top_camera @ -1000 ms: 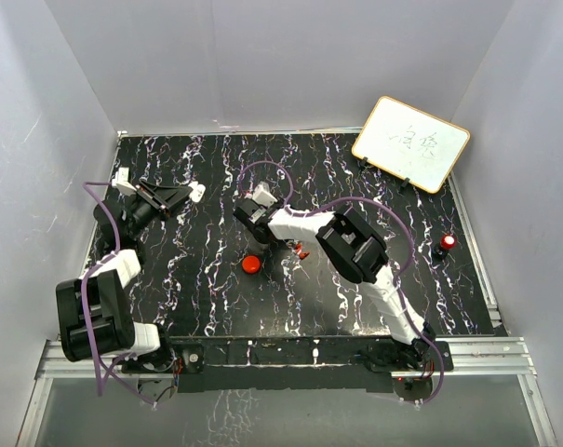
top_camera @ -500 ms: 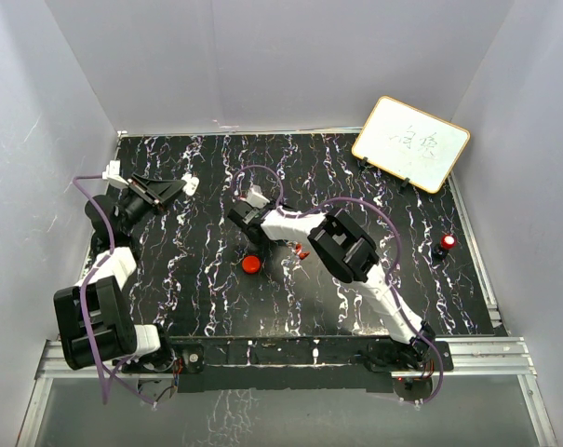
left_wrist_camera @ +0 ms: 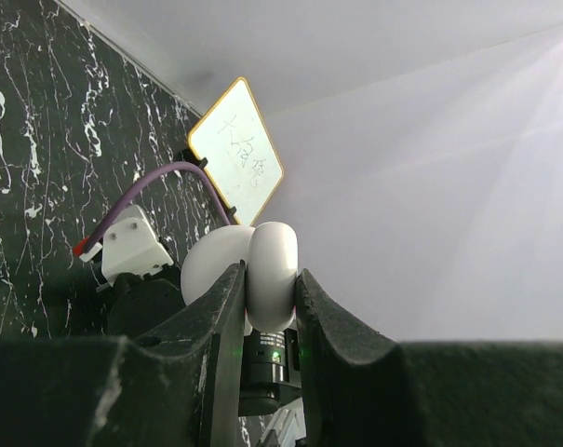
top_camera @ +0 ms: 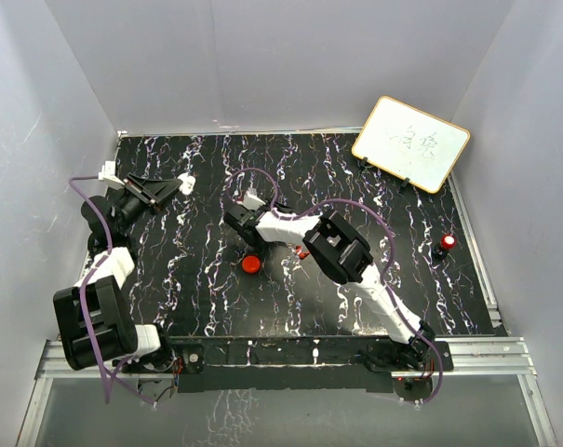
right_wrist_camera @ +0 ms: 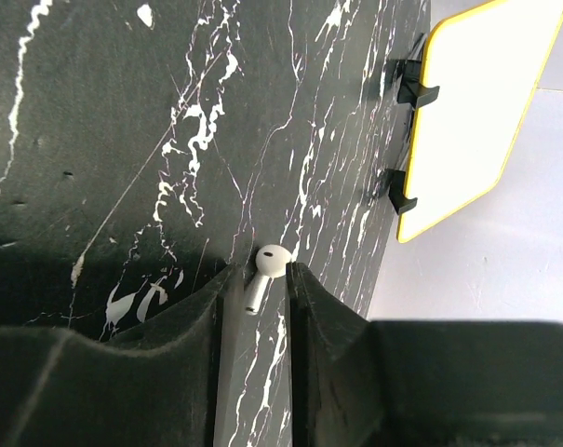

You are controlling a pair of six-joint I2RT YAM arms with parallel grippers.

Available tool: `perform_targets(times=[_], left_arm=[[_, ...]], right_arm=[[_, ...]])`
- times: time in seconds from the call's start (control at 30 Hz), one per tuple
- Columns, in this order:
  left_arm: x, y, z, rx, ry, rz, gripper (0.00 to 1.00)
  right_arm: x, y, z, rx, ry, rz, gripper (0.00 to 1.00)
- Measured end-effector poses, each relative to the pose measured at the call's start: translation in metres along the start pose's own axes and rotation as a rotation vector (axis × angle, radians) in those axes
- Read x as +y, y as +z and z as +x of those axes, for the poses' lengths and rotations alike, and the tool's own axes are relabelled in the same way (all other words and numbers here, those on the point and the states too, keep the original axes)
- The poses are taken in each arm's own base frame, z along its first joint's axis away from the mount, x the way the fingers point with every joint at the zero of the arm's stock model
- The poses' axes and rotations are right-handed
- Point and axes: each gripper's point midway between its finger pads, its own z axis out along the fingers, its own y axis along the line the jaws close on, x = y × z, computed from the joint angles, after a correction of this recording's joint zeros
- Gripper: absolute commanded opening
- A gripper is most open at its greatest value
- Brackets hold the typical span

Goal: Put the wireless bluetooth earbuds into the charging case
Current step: Adjust the earbud at the center of the board.

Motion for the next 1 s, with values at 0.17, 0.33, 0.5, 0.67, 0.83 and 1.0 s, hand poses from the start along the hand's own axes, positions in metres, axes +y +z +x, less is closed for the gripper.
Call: perform_targets(times=[0.17, 0.33, 0.5, 0.67, 0.83, 1.0], left_arm=[[-0.001, -0.002, -0.003, -0.006, 0.001, 0.003, 0.00], [-0.002, -0.004, -0.004, -0.007, -0.005, 0.007, 0.00], [-0.004, -0.006, -0.006, -0.012, -0.003, 0.009, 0.00], [-0.006, -0.007, -0.006, -0.012, 0.003, 0.014, 0.00], [-0.006, -0.007, -0.006, -0.012, 0.001, 0.012, 0.00], [-0.005, -0.007, -0.006, -0.011, 0.001, 0.008, 0.00]], right_arm=[[0.000, -0.001, -0.001, 0.000, -0.008, 0.007, 0.28], [0.002, -0.002, -0.005, -0.005, 0.017, -0.012, 0.30], [0.001, -0.003, -0.008, -0.011, 0.075, -0.048, 0.31], [-0.002, 0.000, -0.010, -0.010, 0.153, -0.093, 0.35], [-0.005, 0.003, -0.007, -0.009, 0.285, -0.160, 0.37], [-0.009, 0.009, -0.001, -0.014, 0.473, -0.261, 0.38]])
